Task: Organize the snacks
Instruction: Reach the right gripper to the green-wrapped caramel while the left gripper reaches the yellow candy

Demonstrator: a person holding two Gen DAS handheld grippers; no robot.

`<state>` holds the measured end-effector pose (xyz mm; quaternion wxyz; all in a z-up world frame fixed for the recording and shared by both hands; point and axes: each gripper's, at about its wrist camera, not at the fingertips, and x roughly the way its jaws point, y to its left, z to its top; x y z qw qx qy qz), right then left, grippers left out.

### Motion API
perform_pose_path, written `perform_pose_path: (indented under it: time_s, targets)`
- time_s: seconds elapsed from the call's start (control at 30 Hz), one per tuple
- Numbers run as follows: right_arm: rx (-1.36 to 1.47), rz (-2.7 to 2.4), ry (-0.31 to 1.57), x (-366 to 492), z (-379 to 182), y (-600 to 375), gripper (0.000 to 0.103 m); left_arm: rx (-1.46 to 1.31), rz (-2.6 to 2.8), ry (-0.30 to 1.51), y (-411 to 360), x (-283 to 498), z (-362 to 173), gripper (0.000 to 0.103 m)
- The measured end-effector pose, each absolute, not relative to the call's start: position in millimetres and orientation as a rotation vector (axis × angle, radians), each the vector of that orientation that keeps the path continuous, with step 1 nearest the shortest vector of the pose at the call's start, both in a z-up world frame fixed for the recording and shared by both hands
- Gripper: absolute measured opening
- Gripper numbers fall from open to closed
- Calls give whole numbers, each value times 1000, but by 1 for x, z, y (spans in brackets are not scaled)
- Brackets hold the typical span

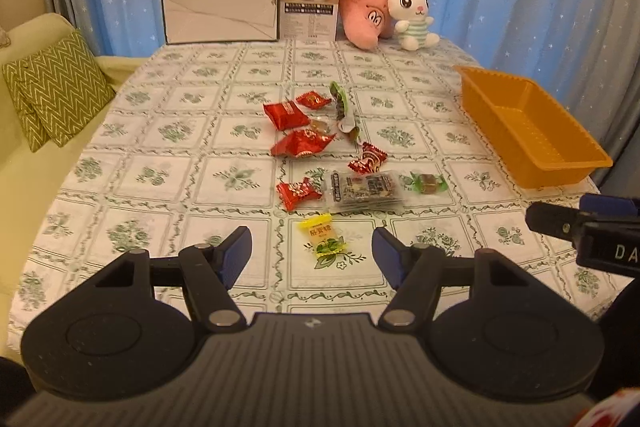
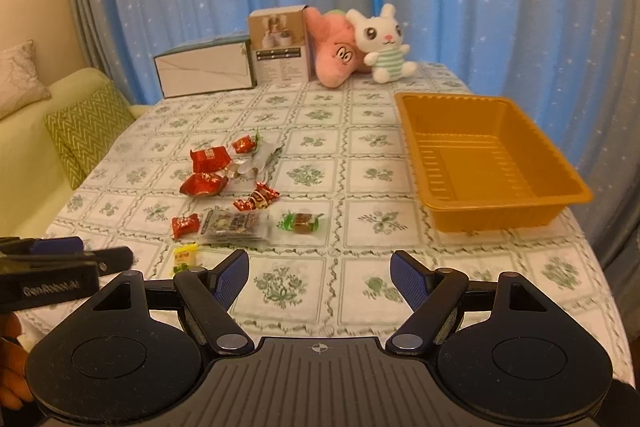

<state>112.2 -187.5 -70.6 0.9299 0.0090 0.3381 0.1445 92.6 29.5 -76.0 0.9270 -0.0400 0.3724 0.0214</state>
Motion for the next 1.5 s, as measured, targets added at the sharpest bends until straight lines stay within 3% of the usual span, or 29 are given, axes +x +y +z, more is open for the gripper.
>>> perform_pose_path:
  time_s: [0.07, 0.2, 0.43, 0.6, 1.37, 1.5]
  targets:
    - [16, 309, 700, 124, -78, -186, 78, -92, 49, 782, 28, 103, -87, 63]
    - [0, 312, 716, 145, -95, -185, 78, -98, 49, 822, 24, 122, -110, 49]
    - [-6, 300, 769, 173, -124, -187, 77, -109, 71, 852, 22, 148, -141, 43]
    - [-10, 312, 790, 186, -139, -182, 76, -86, 76, 840, 18, 156, -148, 31]
    - [-14, 343, 783, 212, -151, -170, 73, -178, 107, 822, 33, 168, -146, 31]
    - [-12, 346, 782, 214, -152, -168, 73, -154, 107, 820, 32, 170, -149, 28]
